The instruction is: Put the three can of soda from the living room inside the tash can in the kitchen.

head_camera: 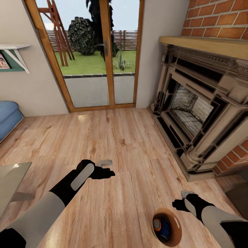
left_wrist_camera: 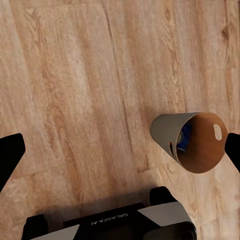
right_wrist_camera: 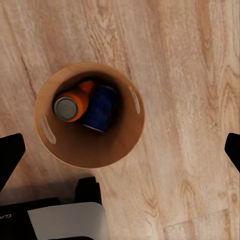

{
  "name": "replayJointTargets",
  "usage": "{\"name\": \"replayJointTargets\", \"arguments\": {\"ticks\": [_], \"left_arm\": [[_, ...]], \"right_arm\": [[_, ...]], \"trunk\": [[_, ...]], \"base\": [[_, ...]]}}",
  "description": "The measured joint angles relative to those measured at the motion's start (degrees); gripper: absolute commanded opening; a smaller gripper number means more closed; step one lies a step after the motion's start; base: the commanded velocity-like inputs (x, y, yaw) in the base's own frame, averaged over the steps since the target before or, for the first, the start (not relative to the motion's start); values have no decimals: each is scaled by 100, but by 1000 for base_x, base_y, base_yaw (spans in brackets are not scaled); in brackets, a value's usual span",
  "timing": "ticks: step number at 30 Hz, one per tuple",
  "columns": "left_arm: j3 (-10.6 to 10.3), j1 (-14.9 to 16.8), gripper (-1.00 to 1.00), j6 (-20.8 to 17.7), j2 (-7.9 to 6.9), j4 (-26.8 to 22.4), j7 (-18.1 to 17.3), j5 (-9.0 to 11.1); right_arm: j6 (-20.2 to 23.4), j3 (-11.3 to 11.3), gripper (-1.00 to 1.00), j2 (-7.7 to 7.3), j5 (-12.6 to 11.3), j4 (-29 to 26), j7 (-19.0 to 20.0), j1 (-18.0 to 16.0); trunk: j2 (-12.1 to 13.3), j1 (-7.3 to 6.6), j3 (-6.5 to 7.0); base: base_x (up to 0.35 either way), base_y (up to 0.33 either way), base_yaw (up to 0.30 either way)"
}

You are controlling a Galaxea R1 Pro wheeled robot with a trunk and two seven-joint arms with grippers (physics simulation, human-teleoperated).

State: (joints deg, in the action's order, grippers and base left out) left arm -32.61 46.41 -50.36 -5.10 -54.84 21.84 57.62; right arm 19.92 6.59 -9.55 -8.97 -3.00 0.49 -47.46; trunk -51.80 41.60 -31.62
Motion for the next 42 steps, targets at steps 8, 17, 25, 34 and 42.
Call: {"name": "replayJointTargets", "arguments": {"ticks": [8, 17, 25, 34, 42], "left_arm": [[0, 1, 100, 0, 0, 0, 0, -1], [0, 0, 100, 2, 0, 2, 4, -2], [5, -19, 100, 30, -3, 0, 11, 6], [1, -26, 100, 74, 0, 5, 30, 4], [-1, -26, 100, 78, 0, 8, 28, 18]], "right_arm": [[-3, 0, 100, 5, 0, 1, 3, 0], [-5, 0, 100, 6, 0, 1, 3, 0], [-3, -8, 100, -36, 6, -4, 9, 0], [-1, -11, 100, -52, 9, -8, 12, 0], [2, -9, 100, -46, 9, -15, 5, 0]], "trunk": [[0, 0, 70], [0, 0, 149], [0, 0, 220], [159, -87, 369], [480, -263, 538]], "base": [[0, 0, 0], [0, 0, 0], [0, 0, 0], [0, 0, 0], [0, 0, 0]]}}
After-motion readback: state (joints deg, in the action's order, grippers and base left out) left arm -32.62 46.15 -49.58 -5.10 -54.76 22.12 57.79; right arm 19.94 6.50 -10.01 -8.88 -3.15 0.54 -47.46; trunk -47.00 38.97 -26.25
